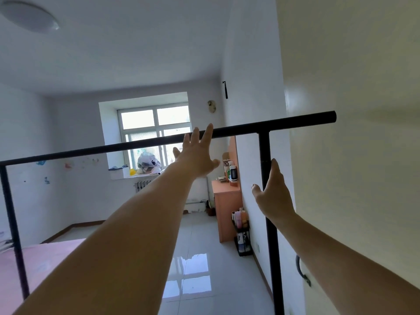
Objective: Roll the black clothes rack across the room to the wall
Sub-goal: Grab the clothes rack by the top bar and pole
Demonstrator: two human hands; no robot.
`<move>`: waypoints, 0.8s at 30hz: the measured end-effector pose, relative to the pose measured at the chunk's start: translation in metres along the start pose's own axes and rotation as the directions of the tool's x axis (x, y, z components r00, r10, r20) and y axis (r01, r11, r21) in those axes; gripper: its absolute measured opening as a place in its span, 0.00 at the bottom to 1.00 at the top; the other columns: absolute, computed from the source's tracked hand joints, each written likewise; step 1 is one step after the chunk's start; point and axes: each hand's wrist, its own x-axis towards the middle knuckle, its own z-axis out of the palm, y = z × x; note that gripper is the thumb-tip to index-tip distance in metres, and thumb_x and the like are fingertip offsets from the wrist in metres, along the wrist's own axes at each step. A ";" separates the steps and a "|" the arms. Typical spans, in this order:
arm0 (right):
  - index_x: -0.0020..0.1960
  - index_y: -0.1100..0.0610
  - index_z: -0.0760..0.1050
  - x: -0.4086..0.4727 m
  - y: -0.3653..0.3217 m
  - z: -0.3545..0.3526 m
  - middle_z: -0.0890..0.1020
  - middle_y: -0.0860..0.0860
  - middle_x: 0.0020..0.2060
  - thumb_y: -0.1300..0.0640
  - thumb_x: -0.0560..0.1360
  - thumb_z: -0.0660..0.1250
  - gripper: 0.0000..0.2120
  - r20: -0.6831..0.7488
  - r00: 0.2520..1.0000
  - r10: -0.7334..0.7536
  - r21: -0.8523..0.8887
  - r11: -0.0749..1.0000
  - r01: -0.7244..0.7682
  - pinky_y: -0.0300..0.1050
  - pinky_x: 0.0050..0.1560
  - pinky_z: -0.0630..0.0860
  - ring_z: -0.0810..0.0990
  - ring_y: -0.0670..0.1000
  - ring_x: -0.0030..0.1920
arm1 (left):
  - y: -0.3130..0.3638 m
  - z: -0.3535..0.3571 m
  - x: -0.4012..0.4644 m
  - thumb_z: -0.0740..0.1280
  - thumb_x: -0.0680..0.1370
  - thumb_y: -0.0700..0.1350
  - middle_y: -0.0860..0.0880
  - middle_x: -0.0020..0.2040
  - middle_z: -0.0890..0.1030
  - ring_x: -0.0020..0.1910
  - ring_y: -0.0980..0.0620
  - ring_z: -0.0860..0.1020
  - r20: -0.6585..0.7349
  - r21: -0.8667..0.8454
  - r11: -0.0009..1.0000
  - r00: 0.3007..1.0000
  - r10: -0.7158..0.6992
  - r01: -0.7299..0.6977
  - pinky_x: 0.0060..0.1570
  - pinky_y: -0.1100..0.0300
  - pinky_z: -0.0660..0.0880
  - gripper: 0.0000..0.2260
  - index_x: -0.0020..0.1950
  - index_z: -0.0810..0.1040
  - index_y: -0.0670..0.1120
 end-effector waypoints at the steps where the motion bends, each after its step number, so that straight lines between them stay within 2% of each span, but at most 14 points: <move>1: 0.75 0.59 0.47 0.000 0.002 0.000 0.62 0.60 0.73 0.60 0.75 0.64 0.36 -0.006 1.000 0.011 0.016 1.000 -0.011 0.39 0.60 0.62 0.66 0.60 0.69 | 0.000 0.002 0.000 0.65 0.76 0.53 0.46 0.78 0.39 0.77 0.44 0.40 0.012 0.005 1.000 1.000 -0.004 0.004 0.70 0.36 0.47 0.42 0.75 0.34 0.57; 3: 0.74 0.60 0.49 0.000 0.007 0.002 0.65 0.60 0.71 0.61 0.75 0.64 0.33 -0.002 1.000 0.028 0.038 0.999 -0.027 0.41 0.61 0.64 0.68 0.60 0.68 | 0.000 0.007 0.001 0.65 0.76 0.52 0.46 0.78 0.39 0.77 0.43 0.40 0.042 0.012 1.000 0.999 -0.011 0.011 0.70 0.36 0.47 0.42 0.74 0.34 0.57; 5: 0.73 0.60 0.53 0.001 0.010 0.003 0.69 0.60 0.68 0.62 0.75 0.63 0.30 0.010 0.999 0.044 0.068 0.997 -0.044 0.47 0.61 0.69 0.72 0.61 0.64 | -0.002 0.010 0.004 0.66 0.76 0.52 0.46 0.78 0.38 0.77 0.43 0.40 0.057 0.013 1.000 0.998 -0.021 0.021 0.70 0.36 0.47 0.43 0.74 0.33 0.58; 8: 0.68 0.60 0.60 0.002 0.017 0.009 0.77 0.61 0.57 0.62 0.75 0.62 0.22 0.003 0.996 0.092 0.124 0.988 -0.091 0.52 0.52 0.77 0.79 0.61 0.53 | -0.004 0.013 0.012 0.66 0.76 0.52 0.46 0.78 0.37 0.77 0.43 0.39 0.039 0.016 1.000 0.999 -0.020 0.020 0.70 0.36 0.47 0.43 0.74 0.32 0.58; 11: 0.58 0.60 0.67 0.006 0.024 0.015 0.80 0.58 0.46 0.58 0.76 0.62 0.12 0.000 0.990 0.141 0.226 0.964 -0.138 0.47 0.42 0.75 0.80 0.58 0.44 | -0.006 0.013 0.023 0.66 0.75 0.52 0.46 0.78 0.38 0.77 0.43 0.40 0.011 0.011 1.000 1.000 -0.001 0.001 0.70 0.35 0.48 0.44 0.74 0.33 0.58; 14: 0.50 0.56 0.71 0.010 0.030 0.015 0.81 0.54 0.38 0.53 0.75 0.64 0.08 0.001 0.987 0.160 0.335 0.930 -0.151 0.39 0.34 0.74 0.82 0.53 0.37 | -0.009 0.013 0.031 0.67 0.75 0.52 0.45 0.78 0.40 0.77 0.41 0.40 0.016 0.024 1.000 1.000 0.006 -0.006 0.70 0.35 0.47 0.43 0.75 0.35 0.57; 17: 0.42 0.55 0.73 0.011 0.033 0.013 0.80 0.53 0.29 0.48 0.73 0.67 0.10 0.089 0.974 0.207 0.493 0.840 -0.224 0.34 0.27 0.73 0.79 0.49 0.28 | -0.011 0.015 0.038 0.65 0.76 0.50 0.41 0.78 0.39 0.76 0.39 0.39 -0.008 0.049 0.993 0.994 -0.107 0.108 0.70 0.34 0.44 0.40 0.75 0.38 0.59; 20: 0.35 0.58 0.72 0.012 0.040 0.014 0.77 0.50 0.22 0.47 0.70 0.70 0.16 0.231 0.936 0.267 0.557 0.752 -0.352 0.37 0.25 0.74 0.77 0.49 0.23 | -0.011 0.015 0.042 0.66 0.76 0.49 0.35 0.76 0.37 0.75 0.34 0.41 0.025 -0.070 0.959 0.962 -0.273 0.274 0.71 0.36 0.44 0.40 0.75 0.38 0.59; 22: 0.32 0.57 0.70 0.014 0.041 0.017 0.73 0.48 0.19 0.48 0.70 0.71 0.17 0.252 0.919 0.302 0.569 0.722 -0.393 0.37 0.22 0.72 0.72 0.47 0.20 | -0.010 0.015 0.044 0.68 0.75 0.49 0.34 0.75 0.34 0.75 0.32 0.46 0.064 -0.182 0.938 0.956 -0.287 0.294 0.73 0.39 0.47 0.42 0.76 0.39 0.58; 24: 0.31 0.56 0.68 0.016 0.044 0.023 0.70 0.48 0.19 0.51 0.71 0.70 0.16 0.198 0.921 0.336 0.570 0.725 -0.386 0.37 0.20 0.68 0.68 0.46 0.18 | -0.010 0.016 0.045 0.71 0.72 0.51 0.34 0.74 0.32 0.74 0.30 0.50 0.076 -0.255 0.927 0.962 -0.264 0.275 0.73 0.41 0.50 0.45 0.76 0.39 0.57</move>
